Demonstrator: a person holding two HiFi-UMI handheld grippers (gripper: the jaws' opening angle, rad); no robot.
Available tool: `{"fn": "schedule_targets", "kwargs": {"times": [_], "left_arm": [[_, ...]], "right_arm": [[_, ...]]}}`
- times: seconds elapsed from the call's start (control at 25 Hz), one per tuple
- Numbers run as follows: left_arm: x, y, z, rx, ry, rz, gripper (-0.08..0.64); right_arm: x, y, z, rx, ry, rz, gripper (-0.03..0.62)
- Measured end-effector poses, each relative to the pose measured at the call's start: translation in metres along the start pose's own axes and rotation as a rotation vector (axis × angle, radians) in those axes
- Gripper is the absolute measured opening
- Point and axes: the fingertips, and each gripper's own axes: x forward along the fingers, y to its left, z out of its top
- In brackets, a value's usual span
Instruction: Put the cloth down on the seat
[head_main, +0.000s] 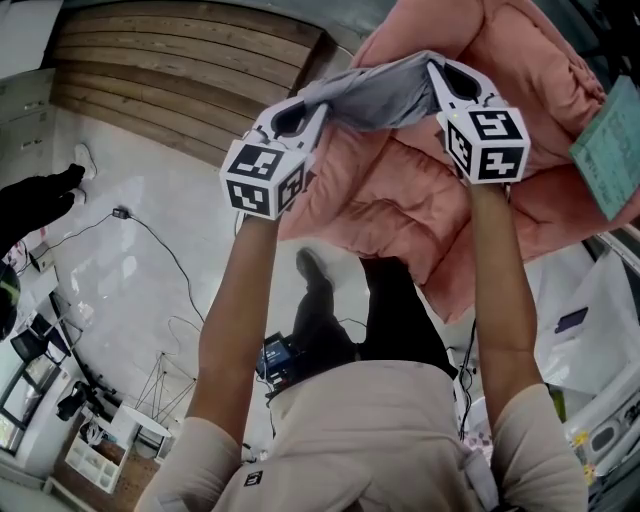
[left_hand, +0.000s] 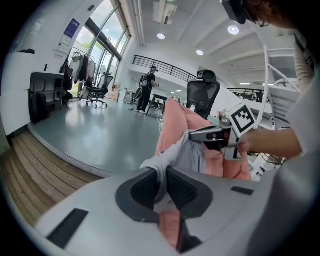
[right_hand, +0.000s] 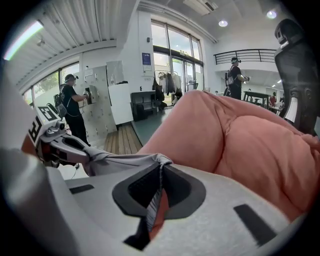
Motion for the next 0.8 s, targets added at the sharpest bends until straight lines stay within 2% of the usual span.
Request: {"fn": "schedule_targets", "kwargs": {"times": [0.4, 0.6, 0.72, 0.8], "left_arm": [[0.039, -0.009, -0.041, -0.041, 0.098, -0.039, 0.034], [0.051, -0.02, -0.063, -0.063, 0.169, -0.075, 0.034], [0.047, -0.024, -0.064, -0.055, 0.193, -0.079, 0.036], [0.043, -0.028, -0.065, -0.037, 0.199, -0.082, 0.074]], "right_arm": [[0.026, -0.027, -0.044, 0.054, 0.076, -0.055, 0.011], [0.033, -0.031, -0.062, 0.076, 0.126, -0.041, 0.015], [0.029, -0.03, -0.065, 0.082, 0.158, -0.026, 0.02], [0.026, -0.031, -0.071, 0.082, 0.179, -0.02, 0.031]]}}
